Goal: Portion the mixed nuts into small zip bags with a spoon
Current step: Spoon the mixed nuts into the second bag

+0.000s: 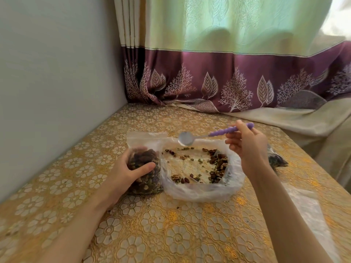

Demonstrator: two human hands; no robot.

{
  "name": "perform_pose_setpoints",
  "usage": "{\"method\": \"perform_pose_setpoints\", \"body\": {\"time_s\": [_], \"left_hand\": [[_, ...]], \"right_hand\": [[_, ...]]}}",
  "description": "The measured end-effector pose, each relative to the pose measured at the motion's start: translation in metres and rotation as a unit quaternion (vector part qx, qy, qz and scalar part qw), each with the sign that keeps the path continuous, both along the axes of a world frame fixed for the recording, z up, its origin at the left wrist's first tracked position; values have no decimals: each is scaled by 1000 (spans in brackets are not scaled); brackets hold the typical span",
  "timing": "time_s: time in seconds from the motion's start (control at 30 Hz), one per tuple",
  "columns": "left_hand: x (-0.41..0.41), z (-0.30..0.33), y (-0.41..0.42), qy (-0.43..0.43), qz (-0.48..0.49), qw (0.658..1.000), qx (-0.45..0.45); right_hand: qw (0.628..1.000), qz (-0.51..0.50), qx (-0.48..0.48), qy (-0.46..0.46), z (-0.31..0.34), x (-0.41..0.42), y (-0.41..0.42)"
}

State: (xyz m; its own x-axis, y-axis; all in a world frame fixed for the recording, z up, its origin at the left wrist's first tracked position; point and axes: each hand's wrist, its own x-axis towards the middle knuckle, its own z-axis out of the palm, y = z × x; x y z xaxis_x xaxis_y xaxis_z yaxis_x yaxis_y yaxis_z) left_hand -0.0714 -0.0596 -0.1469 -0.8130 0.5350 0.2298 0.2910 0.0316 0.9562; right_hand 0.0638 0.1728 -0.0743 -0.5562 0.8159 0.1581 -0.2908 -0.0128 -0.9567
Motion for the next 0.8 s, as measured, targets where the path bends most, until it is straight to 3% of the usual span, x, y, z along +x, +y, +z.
{"method": "perform_pose_setpoints", "body": {"time_s": [0.2,0.3,0.63,0.8], "left_hand": [[1,2,2,8,2,1000,-1],[1,0,2,10,-2,1000,2],[7,-1,7,27,-34,999,3],[9,-1,8,29,-36,999,0]], "right_hand": [[995,-4,-14,-97,-18,15,9],[992,-9,36,-123,-22,27,7],[985,-50,149,-68,-50,73,-15],[962,-88,249,-72,-58,84,-27]]}}
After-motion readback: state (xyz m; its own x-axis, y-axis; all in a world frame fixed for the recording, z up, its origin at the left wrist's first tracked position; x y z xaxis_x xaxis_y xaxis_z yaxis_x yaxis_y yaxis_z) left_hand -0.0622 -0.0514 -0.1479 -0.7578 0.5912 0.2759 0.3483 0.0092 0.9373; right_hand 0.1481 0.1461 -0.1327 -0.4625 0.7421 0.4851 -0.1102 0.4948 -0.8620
